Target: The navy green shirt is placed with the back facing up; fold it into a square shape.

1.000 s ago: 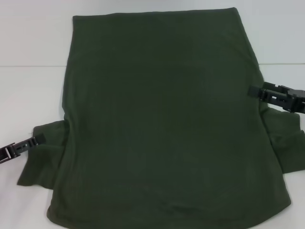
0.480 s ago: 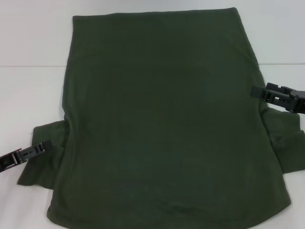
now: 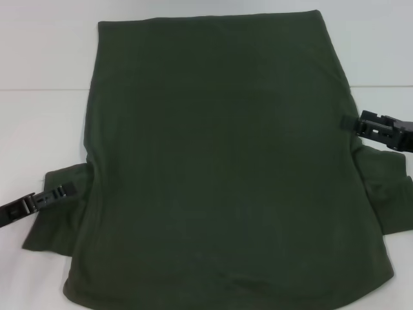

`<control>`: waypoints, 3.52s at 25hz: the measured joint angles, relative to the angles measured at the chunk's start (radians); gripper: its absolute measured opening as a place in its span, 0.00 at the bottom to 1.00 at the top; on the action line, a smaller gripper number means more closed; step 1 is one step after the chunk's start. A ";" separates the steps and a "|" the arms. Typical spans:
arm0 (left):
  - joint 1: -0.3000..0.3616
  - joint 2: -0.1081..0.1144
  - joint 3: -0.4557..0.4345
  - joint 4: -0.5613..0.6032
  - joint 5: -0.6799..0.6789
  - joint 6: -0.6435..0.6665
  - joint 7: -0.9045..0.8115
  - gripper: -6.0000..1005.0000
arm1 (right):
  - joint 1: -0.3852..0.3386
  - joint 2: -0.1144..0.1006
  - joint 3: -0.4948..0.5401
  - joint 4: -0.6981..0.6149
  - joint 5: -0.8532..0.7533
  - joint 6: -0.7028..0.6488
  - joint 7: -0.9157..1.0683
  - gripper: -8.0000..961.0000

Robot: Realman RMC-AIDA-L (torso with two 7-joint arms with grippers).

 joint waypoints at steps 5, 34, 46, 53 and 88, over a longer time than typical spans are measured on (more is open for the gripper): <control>0.004 0.000 0.004 0.013 0.009 -0.004 -0.038 0.88 | -0.006 0.000 0.017 0.001 0.000 0.001 0.000 0.97; 0.008 0.007 0.028 0.094 0.090 -0.003 -0.184 0.03 | -0.012 -0.005 0.027 0.004 -0.002 0.001 0.001 0.97; -0.065 0.078 0.033 0.187 0.329 -0.010 -0.453 0.05 | -0.018 -0.009 0.027 0.006 -0.005 0.022 0.000 0.97; -0.090 0.097 0.032 0.209 0.414 -0.015 -0.550 0.06 | -0.019 -0.009 0.028 0.006 -0.006 0.024 0.000 0.97; -0.396 0.023 0.160 0.160 0.414 0.171 -0.690 0.10 | -0.015 -0.012 0.020 0.005 -0.008 0.025 0.015 0.97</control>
